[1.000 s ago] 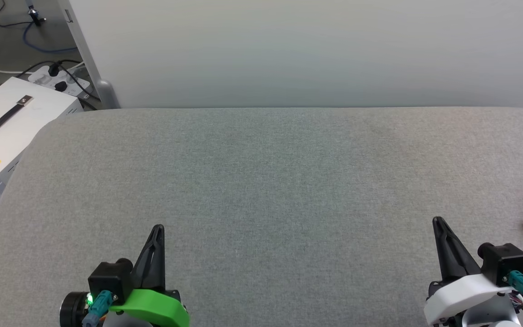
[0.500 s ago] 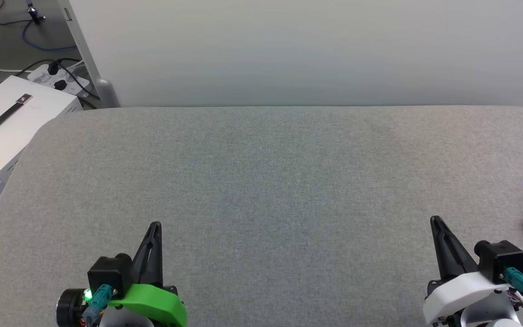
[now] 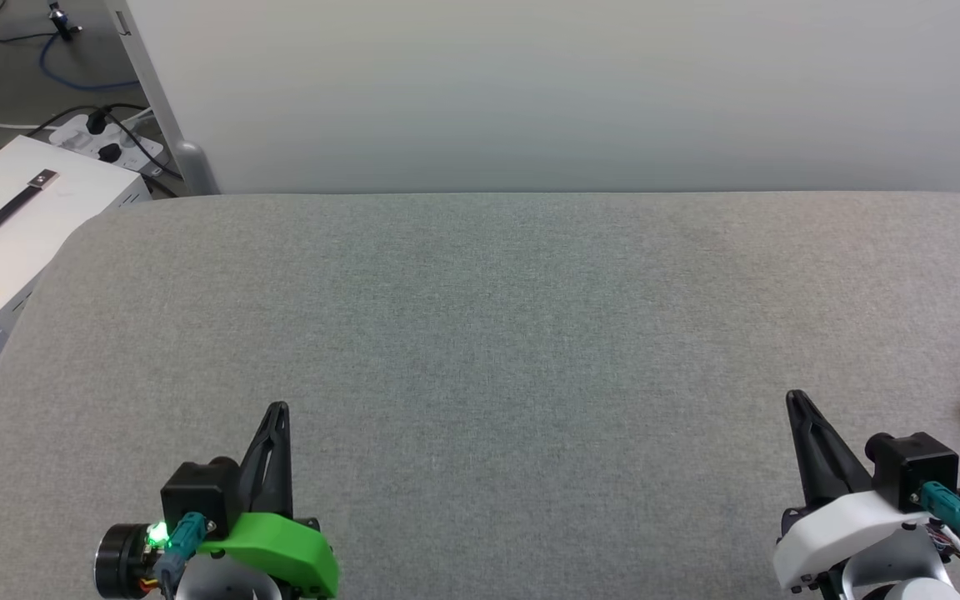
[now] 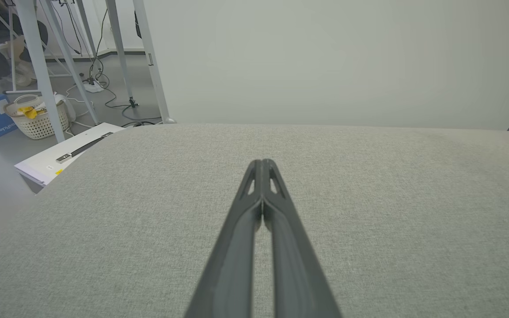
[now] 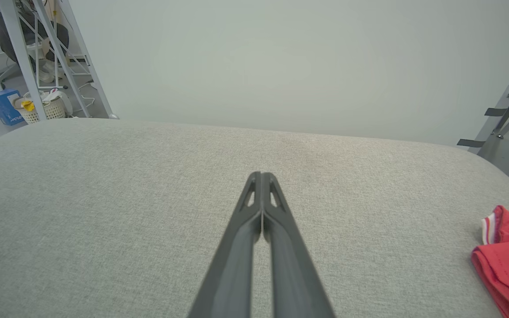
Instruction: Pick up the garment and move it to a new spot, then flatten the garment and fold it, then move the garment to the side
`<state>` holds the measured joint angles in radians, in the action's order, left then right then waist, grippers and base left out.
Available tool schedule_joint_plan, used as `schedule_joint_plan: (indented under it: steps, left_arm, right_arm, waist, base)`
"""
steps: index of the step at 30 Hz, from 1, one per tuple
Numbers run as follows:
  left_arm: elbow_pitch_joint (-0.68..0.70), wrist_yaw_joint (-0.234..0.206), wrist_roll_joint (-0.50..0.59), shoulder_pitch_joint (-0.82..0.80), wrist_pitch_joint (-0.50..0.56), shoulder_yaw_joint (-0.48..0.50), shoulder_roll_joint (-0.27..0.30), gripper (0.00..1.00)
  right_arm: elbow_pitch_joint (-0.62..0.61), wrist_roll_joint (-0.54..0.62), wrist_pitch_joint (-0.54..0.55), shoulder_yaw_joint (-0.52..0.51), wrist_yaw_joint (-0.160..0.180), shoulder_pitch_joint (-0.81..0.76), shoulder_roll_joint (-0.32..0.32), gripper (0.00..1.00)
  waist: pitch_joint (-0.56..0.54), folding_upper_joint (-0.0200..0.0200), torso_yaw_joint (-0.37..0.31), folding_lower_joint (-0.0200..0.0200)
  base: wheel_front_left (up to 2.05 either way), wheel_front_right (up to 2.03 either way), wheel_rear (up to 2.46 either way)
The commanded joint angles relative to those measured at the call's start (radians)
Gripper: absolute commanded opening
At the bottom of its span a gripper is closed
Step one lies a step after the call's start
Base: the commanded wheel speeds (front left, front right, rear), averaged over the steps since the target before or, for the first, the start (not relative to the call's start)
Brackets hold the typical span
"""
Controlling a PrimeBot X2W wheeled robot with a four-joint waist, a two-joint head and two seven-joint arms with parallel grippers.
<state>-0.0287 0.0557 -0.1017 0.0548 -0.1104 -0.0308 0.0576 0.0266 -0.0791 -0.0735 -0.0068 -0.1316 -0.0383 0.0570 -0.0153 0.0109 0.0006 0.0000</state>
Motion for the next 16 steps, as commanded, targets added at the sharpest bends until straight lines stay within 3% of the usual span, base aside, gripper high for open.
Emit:
schedule_joint_plan:
  steps: [1, 16]
  left_arm:
    - [0.004, -0.008, 0.011, -0.022, 0.008, 0.002, -0.005, 0.00]
    - [0.011, -0.022, 0.037, -0.032, 0.037, 0.011, -0.005, 0.00]
  right_arm:
    - [-0.005, 0.014, 0.004, 0.001, 0.001, 0.014, -0.002, 0.00]
    - [-0.012, 0.033, 0.024, 0.003, 0.001, 0.021, -0.003, 0.00]
  waist:
    - [0.000, -0.0065, 0.000, 0.0000]
    - [0.005, -0.0078, 0.000, 0.0000]
  base:
    - [0.00, 0.00, 0.00]
    - [0.00, 0.00, 0.00]
